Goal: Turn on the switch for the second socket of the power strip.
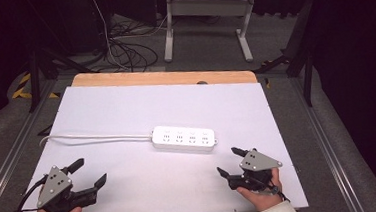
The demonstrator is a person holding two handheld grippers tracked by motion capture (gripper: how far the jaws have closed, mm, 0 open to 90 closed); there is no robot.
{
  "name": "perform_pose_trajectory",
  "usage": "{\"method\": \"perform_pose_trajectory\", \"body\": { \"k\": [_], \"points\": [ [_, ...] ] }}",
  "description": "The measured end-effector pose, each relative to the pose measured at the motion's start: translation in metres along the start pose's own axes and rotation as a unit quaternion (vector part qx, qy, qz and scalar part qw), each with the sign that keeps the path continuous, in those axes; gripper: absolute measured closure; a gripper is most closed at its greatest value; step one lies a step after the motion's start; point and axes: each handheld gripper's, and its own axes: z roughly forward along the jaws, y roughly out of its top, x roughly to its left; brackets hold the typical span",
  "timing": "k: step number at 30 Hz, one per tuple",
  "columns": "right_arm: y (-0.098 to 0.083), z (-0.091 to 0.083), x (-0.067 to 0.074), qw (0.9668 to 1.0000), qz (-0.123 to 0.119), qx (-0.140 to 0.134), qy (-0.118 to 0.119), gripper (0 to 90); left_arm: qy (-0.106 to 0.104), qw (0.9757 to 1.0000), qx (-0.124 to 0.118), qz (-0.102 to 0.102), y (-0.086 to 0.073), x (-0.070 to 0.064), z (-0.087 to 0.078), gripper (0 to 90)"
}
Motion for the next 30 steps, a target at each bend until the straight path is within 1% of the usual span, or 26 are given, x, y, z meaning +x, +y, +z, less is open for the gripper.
{"method": "perform_pose_trajectory", "body": {
  "k": [3,6,7,10,14,22,24,28,30],
  "points": [
    [0.007,0.0,0.002,0.9997,-0.019,0.011,-0.005,23.3,0.001,1.0,0.002,0.001,0.0,0.0,0.0,17.3],
    [0.017,0.0,0.005,0.9994,-0.032,0.017,0.004,25.5,0.002,1.0,0.0,0.0,0.0,0.0,0.0,17.4],
    [0.02,0.0,0.006,0.9993,-0.032,0.017,0.007,25.8,0.001,1.0,0.0,-0.002,0.0,-0.001,0.0,17.4],
    [0.031,0.001,0.006,0.9993,-0.03,0.015,0.017,26.5,0.002,1.0,0.0,0.001,0.0,0.0,0.0,17.4],
    [0.041,0.002,0.003,0.9992,-0.028,0.009,0.029,27.0,0.002,1.0,-0.002,-0.001,0.0,0.0,-0.001,17.6],
    [0.056,0.004,-0.001,0.9987,-0.035,0.007,0.037,27.0,0.005,1.0,-0.002,-0.001,0.0,0.0,-0.001,17.7],
    [0.061,0.005,0.0,0.9985,-0.039,0.008,0.037,27.1,0.004,1.0,-0.001,-0.001,0.0,0.0,-0.001,17.7],
    [0.073,0.004,-0.001,0.9977,-0.059,0.005,0.034,27.0,0.005,1.0,-0.001,-0.001,0.0,0.0,-0.001,17.8],
    [0.077,0.002,-0.003,0.9977,-0.058,0.002,0.035,27.0,0.005,1.0,-0.001,-0.002,0.0,0.0,-0.001,17.8]
  ]
}}
